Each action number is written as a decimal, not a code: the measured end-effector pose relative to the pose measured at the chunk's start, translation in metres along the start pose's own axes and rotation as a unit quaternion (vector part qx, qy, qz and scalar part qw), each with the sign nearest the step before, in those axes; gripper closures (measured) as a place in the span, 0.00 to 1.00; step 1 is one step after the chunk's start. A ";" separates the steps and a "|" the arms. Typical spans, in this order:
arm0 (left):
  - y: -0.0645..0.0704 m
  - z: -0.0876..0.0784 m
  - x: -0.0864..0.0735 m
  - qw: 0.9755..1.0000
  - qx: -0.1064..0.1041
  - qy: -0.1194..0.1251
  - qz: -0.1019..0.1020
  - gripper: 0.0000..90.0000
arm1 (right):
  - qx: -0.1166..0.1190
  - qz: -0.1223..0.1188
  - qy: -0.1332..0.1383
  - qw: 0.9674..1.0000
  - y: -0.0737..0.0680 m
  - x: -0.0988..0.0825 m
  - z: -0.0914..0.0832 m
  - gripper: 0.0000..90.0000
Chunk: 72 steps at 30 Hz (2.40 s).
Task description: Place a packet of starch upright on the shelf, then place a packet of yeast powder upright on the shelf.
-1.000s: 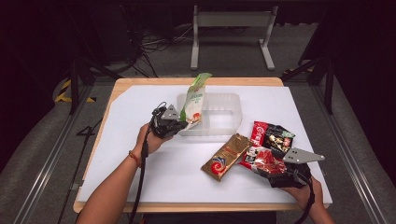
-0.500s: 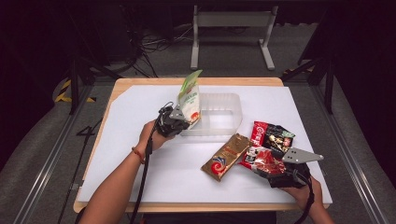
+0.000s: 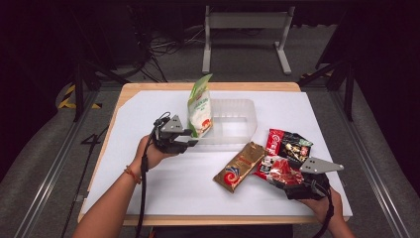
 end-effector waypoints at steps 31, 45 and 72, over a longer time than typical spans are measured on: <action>0.035 -0.060 -0.077 0.998 0.055 -0.005 -0.021 0.16 | 0.043 0.018 0.010 0.999 0.004 0.009 0.009 0.24; 0.038 -0.068 -0.090 0.997 0.067 0.003 -0.043 0.16 | 0.045 0.019 -0.005 0.999 0.001 0.018 0.014 0.21; 0.043 -0.059 -0.090 0.998 0.053 -0.011 -0.037 0.18 | 0.074 0.094 -0.103 0.987 0.052 0.057 0.090 0.30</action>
Point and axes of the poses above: each handheld gripper's, and its own axes: z roughly forward along the jaws, x roughly out of its top, y roughly to its right, the point moved 2 cm from there along z, roughly forward along the jaws, and after that the axes turned 4 degrees about y, right-handed, at the moved point
